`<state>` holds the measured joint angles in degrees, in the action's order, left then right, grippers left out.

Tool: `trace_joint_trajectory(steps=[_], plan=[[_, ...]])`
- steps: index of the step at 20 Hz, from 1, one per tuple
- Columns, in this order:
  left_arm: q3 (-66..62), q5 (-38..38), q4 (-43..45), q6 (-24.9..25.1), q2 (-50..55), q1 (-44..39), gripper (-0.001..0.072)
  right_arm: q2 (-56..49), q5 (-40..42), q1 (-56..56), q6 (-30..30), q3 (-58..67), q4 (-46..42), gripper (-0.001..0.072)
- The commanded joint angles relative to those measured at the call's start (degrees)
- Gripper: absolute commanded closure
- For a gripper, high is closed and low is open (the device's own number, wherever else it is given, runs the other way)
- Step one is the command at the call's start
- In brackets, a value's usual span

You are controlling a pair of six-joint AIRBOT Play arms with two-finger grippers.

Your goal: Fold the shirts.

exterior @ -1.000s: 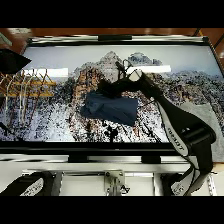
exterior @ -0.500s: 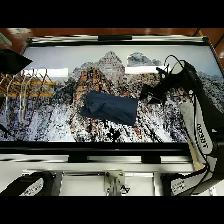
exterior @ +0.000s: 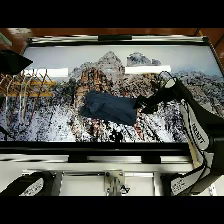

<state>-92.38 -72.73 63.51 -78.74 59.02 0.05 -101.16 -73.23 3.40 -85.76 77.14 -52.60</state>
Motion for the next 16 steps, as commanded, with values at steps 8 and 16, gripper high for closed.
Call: trace_joint_trajectory(steps=[8, 16], plan=[[0.0, -1.49, 0.0, 0.02, 0.04, 0.04, 0.0674, -4.35, 4.85, 4.61, 1.92, -0.61, 6.91, 0.0104], [0.02, -1.46, 0.0, 0.5, 0.04, 0.04, 0.0674, 0.02, 5.09, 1.95, 5.42, 5.09, 9.55, 0.0634]])
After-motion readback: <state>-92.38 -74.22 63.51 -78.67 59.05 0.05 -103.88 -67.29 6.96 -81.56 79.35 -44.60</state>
